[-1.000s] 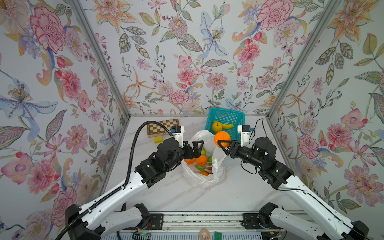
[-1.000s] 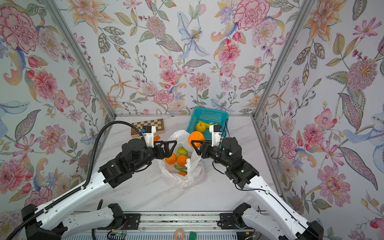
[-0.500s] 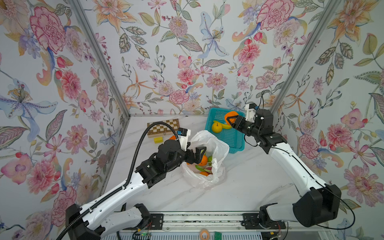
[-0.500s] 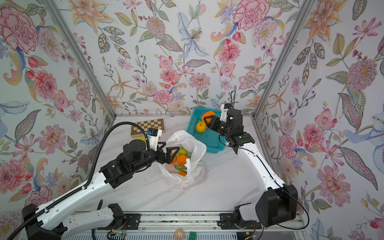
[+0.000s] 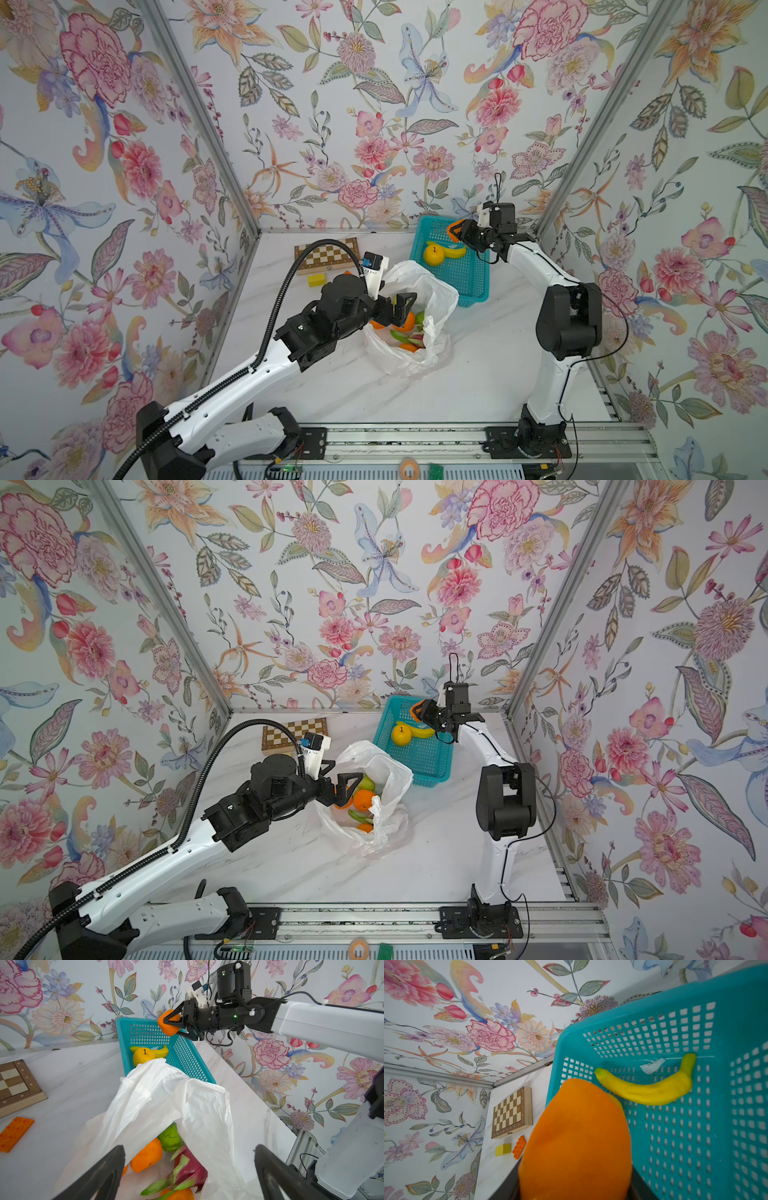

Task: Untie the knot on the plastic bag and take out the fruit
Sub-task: 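Carry the orange to the teal basket with the right gripper and release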

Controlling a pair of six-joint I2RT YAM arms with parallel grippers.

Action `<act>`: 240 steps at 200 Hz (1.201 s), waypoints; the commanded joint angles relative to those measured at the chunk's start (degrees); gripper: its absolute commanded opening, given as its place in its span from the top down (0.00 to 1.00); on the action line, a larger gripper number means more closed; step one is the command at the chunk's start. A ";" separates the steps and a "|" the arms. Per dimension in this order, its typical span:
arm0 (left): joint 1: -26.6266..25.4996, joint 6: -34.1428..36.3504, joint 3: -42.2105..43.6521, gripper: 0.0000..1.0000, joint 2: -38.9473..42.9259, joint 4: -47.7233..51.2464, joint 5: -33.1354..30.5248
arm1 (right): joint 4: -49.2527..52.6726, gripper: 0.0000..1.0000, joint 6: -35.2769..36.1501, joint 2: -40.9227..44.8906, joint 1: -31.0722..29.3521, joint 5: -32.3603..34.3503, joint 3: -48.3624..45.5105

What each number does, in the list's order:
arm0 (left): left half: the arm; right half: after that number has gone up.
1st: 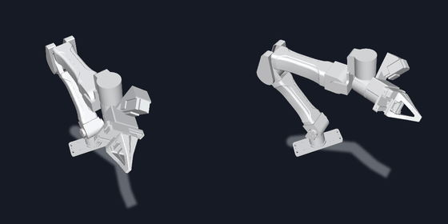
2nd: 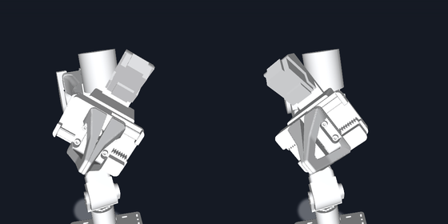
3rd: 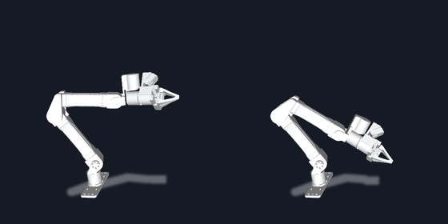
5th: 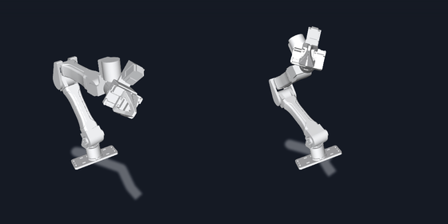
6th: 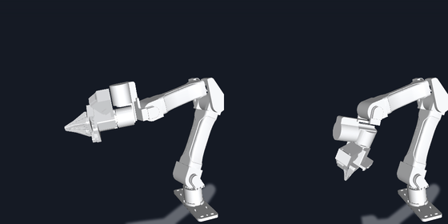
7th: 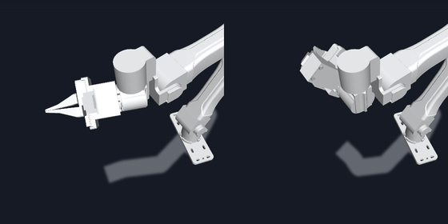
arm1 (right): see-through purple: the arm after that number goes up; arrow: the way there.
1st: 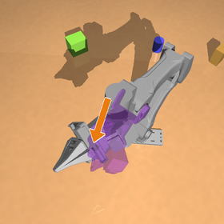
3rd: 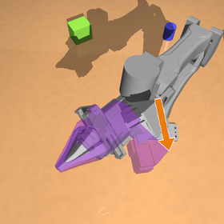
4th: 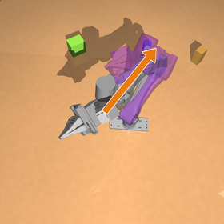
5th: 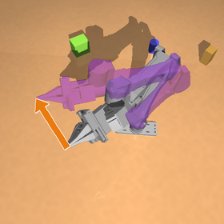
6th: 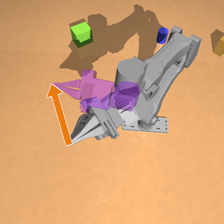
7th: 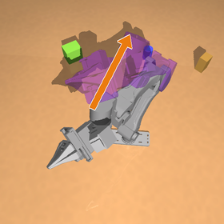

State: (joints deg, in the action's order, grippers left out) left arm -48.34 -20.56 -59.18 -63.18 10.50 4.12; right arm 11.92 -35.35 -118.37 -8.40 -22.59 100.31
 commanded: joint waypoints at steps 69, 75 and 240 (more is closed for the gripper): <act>-0.35 2.82 -2.41 0.01 0.82 1.80 -5.38 | 5.56 0.50 -4.11 -29.58 -1.87 -3.81 34.24; -0.35 2.65 -2.52 0.01 0.67 1.80 -5.56 | 5.52 0.50 -4.45 -30.77 -2.01 -4.01 35.41; -1.14 -5.25 -3.18 0.18 -3.21 5.58 -6.42 | 8.54 0.07 1.26 -10.54 -0.54 3.31 18.71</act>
State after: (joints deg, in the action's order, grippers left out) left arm -48.42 -24.40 -61.82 -65.47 14.55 -2.31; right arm 19.49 -36.64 -136.57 -9.28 -21.78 122.17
